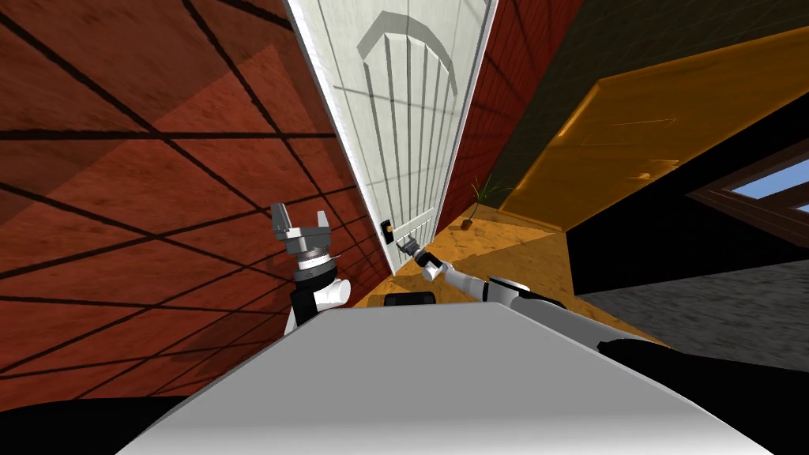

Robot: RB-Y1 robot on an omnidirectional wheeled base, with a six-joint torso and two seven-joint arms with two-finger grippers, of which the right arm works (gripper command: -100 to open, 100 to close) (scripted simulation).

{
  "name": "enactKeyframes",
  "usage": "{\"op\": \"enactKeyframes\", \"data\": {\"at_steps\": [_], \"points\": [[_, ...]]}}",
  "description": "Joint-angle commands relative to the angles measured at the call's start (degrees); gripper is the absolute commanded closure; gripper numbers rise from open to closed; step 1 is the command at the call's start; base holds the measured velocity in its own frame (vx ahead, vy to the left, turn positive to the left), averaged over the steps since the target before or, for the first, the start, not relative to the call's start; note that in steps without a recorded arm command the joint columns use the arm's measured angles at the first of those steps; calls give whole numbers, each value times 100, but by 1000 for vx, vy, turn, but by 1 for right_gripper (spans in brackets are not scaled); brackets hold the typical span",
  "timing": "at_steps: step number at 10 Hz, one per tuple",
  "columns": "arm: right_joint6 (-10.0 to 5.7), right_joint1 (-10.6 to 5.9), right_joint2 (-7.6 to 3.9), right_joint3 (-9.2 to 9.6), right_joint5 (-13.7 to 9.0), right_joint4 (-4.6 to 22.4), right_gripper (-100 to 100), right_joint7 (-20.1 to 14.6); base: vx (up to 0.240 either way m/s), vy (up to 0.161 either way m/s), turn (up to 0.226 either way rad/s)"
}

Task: Pull the door open

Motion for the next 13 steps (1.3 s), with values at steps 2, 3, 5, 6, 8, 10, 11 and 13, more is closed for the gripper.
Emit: {"op": "enactKeyframes", "data": {"at_steps": [2, 3, 5, 6, 8, 10, 11, 13], "points": [[-154, -46, -153, 44, -24, 143, -100, -223, -66, 88, 65], [-202, -51, -222, 52, -38, 177, -100, -289, -47, 78, 82], [-251, -57, -293, 61, -52, 213, -100, -359, -15, 49, 41], [-359, -70, -450, 81, -83, 291, -100, -510, -7, 112, 222], [-474, -84, -616, 102, -117, 374, -100, -672, 6, 124, 110], [-654, -106, -877, 135, -169, 502, -100, -924, 34, 113, 174], [-714, -113, -964, 147, -187, 545, -100, -1008, 59, 138, 139], [-832, -128, -1134, 169, -222, 629, -100, -1174, 49, 113, 115]]}}
